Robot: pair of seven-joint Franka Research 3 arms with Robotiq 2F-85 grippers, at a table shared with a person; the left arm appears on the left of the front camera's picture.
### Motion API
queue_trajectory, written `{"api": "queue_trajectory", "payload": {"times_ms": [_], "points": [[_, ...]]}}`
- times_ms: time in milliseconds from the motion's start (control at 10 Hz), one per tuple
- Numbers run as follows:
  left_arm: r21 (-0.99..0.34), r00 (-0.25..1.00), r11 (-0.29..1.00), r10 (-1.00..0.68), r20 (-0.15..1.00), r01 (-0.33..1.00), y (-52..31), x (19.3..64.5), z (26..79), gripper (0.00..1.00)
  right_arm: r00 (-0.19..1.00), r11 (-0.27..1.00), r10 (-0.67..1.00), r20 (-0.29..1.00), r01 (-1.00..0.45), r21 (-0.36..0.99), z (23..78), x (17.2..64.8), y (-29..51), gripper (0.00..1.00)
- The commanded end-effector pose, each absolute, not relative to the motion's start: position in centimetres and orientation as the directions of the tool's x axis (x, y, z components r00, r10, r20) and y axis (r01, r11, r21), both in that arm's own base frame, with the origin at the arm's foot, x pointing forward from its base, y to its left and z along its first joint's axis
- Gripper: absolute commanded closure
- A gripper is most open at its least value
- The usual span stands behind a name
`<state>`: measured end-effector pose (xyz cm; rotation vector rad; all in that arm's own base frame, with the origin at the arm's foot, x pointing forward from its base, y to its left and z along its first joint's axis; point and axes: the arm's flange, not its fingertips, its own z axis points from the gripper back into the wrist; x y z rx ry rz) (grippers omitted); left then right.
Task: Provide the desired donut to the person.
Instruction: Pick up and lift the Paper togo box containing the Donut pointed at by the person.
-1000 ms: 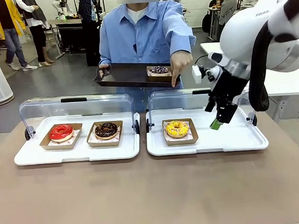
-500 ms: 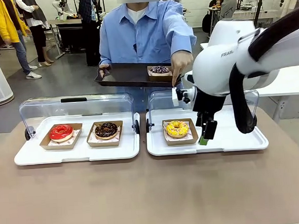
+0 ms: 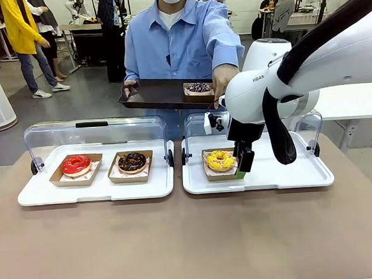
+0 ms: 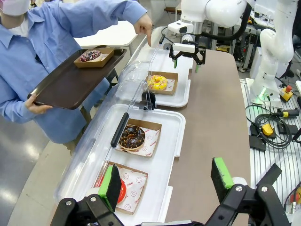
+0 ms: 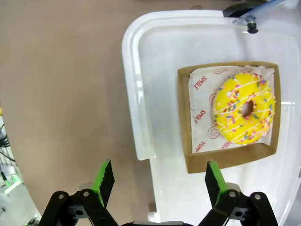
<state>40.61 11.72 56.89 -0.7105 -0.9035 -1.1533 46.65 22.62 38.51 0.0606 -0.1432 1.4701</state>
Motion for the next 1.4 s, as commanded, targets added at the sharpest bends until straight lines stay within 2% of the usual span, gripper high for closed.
{"api": "queue_trajectory", "payload": {"times_ms": [0,500,700,1000,1300], "points": [[-0.017,0.141,0.268,-0.45,0.882,0.963,11.8,40.5,57.0,0.0,0.095,0.104,0.987,0.132,-0.993,-0.061,38.3,47.7,22.1,0.0],[-0.017,0.141,0.268,-0.45,0.882,0.963,11.8,40.5,57.0,0.0,0.094,0.101,0.986,0.135,-0.994,-0.046,38.4,47.0,22.7,0.0],[-0.017,0.141,0.268,-0.45,0.882,0.963,11.8,40.5,57.0,0.0,0.036,0.047,0.993,0.115,-0.995,-0.092,37.7,46.8,23.2,0.0],[-0.017,0.141,0.268,-0.45,0.882,0.963,11.8,40.5,57.0,0.0,-0.001,0.009,0.996,0.085,-0.994,-0.113,36.2,47.7,23.4,0.0],[-0.017,0.141,0.268,-0.45,0.882,0.963,11.8,40.5,57.0,0.0,0.015,0.023,0.997,0.077,-0.994,-0.105,35.0,48.8,23.2,0.0]]}}
